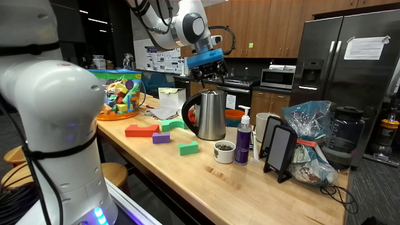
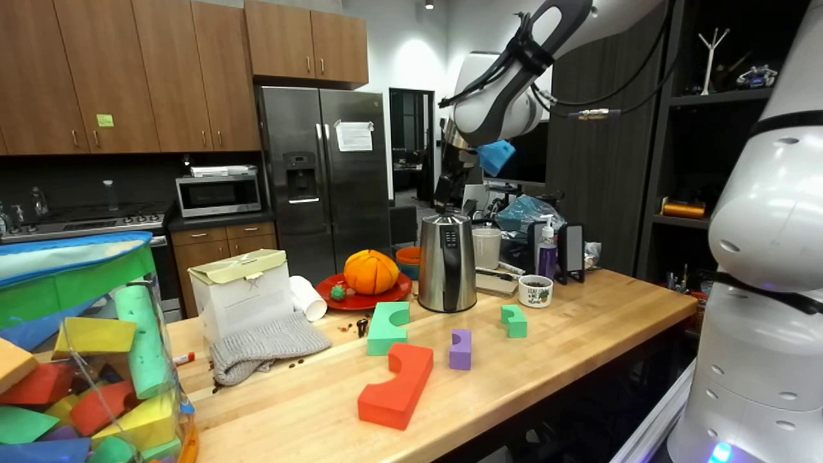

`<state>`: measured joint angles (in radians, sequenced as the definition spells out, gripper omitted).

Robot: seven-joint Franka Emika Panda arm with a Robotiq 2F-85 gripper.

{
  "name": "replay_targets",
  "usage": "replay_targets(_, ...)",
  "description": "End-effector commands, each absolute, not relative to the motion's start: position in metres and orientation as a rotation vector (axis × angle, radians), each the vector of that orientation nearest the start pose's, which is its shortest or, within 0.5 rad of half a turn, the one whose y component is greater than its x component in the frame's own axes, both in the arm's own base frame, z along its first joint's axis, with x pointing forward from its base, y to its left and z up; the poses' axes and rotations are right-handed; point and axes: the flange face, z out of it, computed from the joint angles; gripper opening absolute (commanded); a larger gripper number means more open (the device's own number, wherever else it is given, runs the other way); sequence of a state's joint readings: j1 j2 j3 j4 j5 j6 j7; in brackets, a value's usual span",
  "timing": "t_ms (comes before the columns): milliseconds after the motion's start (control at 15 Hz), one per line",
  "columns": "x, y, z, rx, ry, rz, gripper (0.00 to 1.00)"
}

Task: Open the electric kettle, then close it

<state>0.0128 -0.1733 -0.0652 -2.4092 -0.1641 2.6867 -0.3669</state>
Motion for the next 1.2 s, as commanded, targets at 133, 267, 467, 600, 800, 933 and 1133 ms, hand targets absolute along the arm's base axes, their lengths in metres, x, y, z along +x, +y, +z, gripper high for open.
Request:
replay_targets(133, 0.522, -0.047, 0.432, -3.196, -0.738, -0.652, 1.00)
replay_targets(267, 0.524, -0.053, 0.431, -3.200, -0.739, -0.641, 1.00)
replay_targets(467, 0.525, -0.059, 0.430, -3.193, -0.755, -0.637, 1.00)
replay_targets(600, 0.526, -0.060, 0.428, -3.186, -0.774, -0.634, 1.00)
replay_targets(800, 0.527, -0.058, 0.426, -3.180, -0.801, -0.626, 1.00)
replay_targets(933, 0.526, -0.057, 0.426, -3.177, -0.815, -0.625, 1.00)
replay_targets(1133, 0.525, -0.057, 0.426, -3.176, -0.825, -0.626, 1.00)
